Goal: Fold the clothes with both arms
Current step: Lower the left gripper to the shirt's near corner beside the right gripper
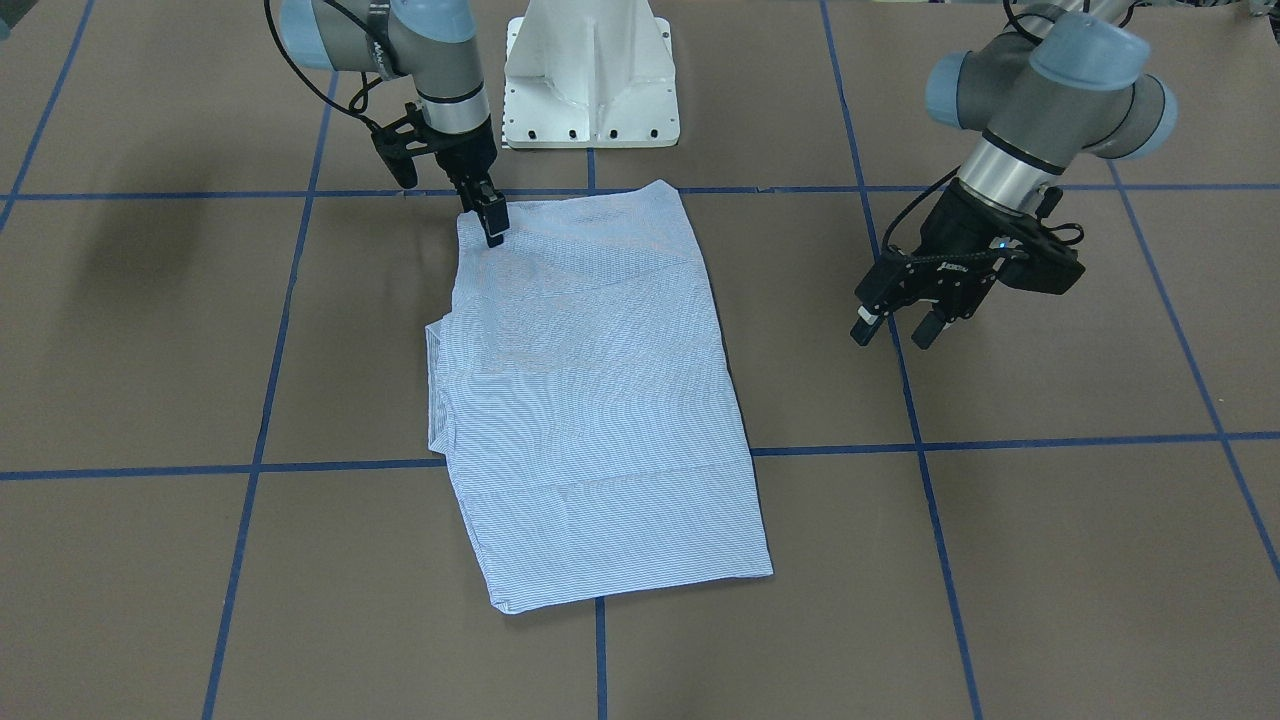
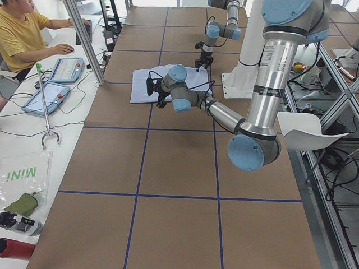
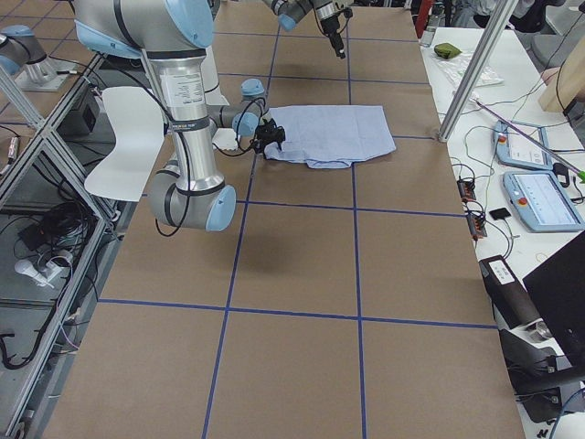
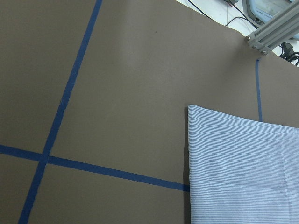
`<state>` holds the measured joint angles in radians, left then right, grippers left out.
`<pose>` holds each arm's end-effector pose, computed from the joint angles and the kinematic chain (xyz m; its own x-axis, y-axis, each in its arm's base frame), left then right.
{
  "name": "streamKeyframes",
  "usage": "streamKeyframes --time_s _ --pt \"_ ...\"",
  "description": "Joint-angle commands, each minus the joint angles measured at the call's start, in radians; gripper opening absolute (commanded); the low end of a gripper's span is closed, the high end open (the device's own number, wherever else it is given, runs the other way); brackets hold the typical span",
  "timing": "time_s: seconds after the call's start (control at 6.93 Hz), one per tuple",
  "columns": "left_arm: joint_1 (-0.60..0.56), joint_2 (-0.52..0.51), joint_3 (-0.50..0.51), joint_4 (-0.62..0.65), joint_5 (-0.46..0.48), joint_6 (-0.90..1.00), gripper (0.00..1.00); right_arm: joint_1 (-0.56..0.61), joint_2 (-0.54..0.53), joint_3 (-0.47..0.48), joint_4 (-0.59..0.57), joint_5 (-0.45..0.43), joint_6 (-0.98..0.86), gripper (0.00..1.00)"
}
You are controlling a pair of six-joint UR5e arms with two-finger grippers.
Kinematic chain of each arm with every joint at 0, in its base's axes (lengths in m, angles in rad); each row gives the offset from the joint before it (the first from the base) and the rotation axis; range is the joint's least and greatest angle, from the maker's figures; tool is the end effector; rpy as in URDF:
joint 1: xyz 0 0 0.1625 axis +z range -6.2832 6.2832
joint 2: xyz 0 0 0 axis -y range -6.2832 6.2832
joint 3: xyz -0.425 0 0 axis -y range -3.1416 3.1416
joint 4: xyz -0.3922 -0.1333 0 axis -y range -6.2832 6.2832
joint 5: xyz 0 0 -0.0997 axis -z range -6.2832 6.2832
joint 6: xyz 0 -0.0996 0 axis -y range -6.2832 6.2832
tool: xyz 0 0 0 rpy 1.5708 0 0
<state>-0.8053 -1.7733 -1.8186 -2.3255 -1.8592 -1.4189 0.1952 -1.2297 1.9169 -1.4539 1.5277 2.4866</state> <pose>0.3147 -0.4790 0.3492 0.3217 -0.1254 -0.9385 0.4639 0.8850 0.0407 -0.5484 -0.2487 0.3114 0.2368 0.8545 0.4624 -0.6763 0.4866 -0.5529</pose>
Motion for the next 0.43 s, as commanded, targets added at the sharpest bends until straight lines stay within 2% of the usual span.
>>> streamKeyframes --time_s 0.0,0.14,0.29 --pt "-0.002 0.002 -0.010 0.005 0.000 0.000 0.99 0.001 0.003 -0.001 0.000 0.002 0.000 0.12" --pt "-0.002 0.002 -0.020 0.024 -0.001 0.000 0.99 0.004 0.003 0.001 0.001 0.006 -0.012 0.00" --pt "-0.002 0.002 -0.028 0.035 0.000 0.000 0.99 0.004 0.003 0.002 0.006 0.005 -0.015 0.00"
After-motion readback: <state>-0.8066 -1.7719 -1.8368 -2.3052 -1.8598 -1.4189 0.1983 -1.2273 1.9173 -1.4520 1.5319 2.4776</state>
